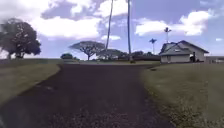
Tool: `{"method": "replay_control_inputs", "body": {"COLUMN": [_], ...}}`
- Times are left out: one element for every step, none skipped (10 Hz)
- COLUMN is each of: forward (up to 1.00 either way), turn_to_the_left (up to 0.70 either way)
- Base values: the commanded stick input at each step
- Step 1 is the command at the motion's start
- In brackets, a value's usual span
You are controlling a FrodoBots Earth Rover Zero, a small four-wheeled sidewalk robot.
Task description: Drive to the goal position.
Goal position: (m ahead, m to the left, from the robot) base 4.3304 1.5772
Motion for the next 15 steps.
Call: {"method": "replay_control_inputs", "body": {"forward": [0.5, 0.5, 0.5, 0.5, 0.5, 0.5, 0.5, 0.5, 0.5, 0.5, 0.5, 0.5, 0.5, 0.5, 0.5], "turn_to_the_left": [0.0, 0.0, 0.0, 0.0, 0.0, 0.0, 0.0, 0.0, 0.0, 0.0, 0.0, 0.0, 0.0, 0.0, 0.0]}}
